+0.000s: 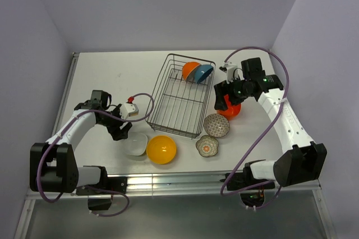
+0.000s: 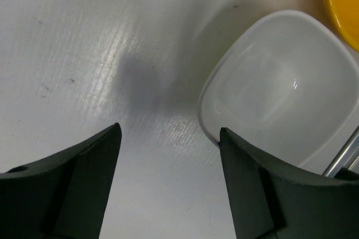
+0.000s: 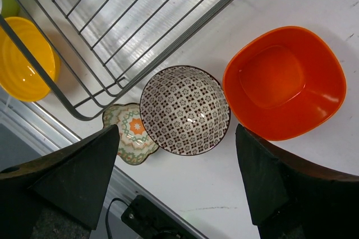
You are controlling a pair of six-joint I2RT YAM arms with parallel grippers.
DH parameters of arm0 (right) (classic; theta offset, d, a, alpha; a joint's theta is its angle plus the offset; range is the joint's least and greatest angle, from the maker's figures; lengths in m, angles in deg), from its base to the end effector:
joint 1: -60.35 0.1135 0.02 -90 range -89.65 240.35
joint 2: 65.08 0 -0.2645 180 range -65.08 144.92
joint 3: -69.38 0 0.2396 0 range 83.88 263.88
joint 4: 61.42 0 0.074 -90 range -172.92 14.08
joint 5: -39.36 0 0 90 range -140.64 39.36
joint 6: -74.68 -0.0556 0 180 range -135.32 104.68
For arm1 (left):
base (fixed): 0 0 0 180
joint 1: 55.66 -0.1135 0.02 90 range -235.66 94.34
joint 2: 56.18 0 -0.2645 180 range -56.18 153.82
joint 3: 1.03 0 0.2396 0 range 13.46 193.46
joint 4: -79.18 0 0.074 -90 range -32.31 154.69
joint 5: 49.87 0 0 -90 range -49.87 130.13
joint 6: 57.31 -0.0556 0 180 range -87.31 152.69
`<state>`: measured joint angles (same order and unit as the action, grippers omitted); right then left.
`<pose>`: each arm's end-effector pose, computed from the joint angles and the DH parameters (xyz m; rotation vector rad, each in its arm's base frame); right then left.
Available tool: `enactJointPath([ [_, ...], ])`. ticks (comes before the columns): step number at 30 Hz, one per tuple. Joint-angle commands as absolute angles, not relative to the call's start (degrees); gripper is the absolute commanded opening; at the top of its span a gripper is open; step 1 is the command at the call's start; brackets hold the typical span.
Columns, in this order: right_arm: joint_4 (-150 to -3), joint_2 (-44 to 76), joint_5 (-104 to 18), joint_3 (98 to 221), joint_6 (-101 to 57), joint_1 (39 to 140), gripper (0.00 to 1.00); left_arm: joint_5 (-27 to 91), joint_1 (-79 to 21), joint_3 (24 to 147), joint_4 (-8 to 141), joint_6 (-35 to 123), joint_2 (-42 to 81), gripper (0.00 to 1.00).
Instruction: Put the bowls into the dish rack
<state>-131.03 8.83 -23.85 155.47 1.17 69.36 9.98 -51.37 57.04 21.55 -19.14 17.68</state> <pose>0.2405 0.0635 0.3140 -0.7200 2.3954 0.5454 0.2092 -0.0437 0.1854 1.3268 2.2699 -0.4933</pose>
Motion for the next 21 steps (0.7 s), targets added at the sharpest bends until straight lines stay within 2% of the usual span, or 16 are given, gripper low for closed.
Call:
enactJointPath([
  [1,-128.6,8.9,-23.7,157.8,0.2,69.5,0.91,7.4,-51.6,56.5,22.1,-21.0,17.3,0.75],
  [12,-128.6,9.5,-23.7,158.8,-0.7,69.6,0.9,3.6,-51.5,57.5,20.8,-21.3,16.0,0.77],
  [21,-127.7,9.4,-22.7,158.1,-1.9,69.6,0.89,6.5,-50.7,54.9,22.8,-20.7,17.7,0.76],
])
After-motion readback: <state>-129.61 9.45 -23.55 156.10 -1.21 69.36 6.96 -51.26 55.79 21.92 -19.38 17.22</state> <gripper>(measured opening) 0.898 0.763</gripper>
